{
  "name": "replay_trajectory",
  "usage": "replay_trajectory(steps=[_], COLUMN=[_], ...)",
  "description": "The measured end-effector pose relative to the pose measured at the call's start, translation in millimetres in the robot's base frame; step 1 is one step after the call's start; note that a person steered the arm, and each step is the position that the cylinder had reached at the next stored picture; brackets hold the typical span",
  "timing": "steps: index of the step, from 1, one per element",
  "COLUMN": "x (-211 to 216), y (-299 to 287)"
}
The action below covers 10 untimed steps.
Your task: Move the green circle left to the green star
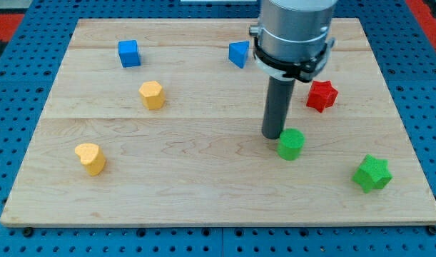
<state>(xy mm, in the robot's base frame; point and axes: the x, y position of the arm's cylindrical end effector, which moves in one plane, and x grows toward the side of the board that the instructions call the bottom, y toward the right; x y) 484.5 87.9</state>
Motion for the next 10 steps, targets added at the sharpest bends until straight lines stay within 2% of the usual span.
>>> replay_trajectory(steps=[1,2,3,4,6,7,9,10], x=[25.5,28.7,28.7,36.7,41.2,41.2,38.7,9.0], y=[39.1,60.6,26.2,18.4,72.4,73.7,59.1,1.5])
